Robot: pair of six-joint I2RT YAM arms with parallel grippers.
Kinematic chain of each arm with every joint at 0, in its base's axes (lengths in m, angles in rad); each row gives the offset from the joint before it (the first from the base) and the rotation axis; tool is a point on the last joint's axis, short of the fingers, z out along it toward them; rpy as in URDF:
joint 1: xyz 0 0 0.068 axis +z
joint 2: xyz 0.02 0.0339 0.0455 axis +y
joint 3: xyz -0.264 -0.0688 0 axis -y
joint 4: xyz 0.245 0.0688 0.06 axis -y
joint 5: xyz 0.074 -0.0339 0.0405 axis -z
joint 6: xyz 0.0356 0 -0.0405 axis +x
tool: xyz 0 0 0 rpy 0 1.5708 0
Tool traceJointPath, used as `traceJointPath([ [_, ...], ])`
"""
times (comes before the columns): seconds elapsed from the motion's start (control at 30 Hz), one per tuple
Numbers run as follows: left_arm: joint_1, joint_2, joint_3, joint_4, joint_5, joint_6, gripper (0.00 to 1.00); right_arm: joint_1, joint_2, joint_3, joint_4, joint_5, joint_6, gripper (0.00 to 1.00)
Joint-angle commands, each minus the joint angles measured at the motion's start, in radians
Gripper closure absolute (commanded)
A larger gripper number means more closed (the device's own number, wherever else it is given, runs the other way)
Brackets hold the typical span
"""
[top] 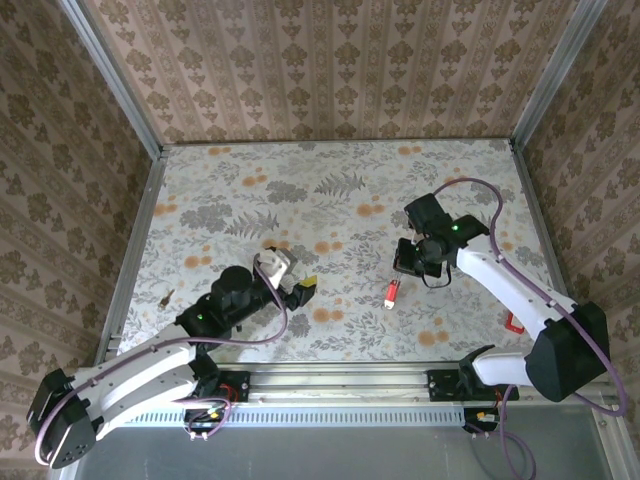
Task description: Unlock with the key
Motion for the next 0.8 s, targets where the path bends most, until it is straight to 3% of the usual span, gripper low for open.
traceJointPath([
  [0.0, -0.007, 0.019, 0.008, 0.036, 0.018, 0.012, 0.14, 0.019, -0.029, 0.003, 0.096, -0.115, 0.002, 1.0],
  [0.17, -0.015, 0.028, 0.023, 0.012, -0.022, 0.015, 0.13, 0.072, -0.034, 0.032, 0.26, -0.269, 0.018, 1.0],
  [0.4, -0.013, -0.082, 0.072, -0.164, -0.221, -0.007, 0.11, 0.148, 0.081, 0.093, 0.414, -0.372, 0.038, 1.0],
  [0.77, -0.012, -0.296, 0.154, -0.426, -0.396, -0.019, 0.08, 0.278, 0.433, 0.292, 0.598, -0.468, 0.091, 1.0],
])
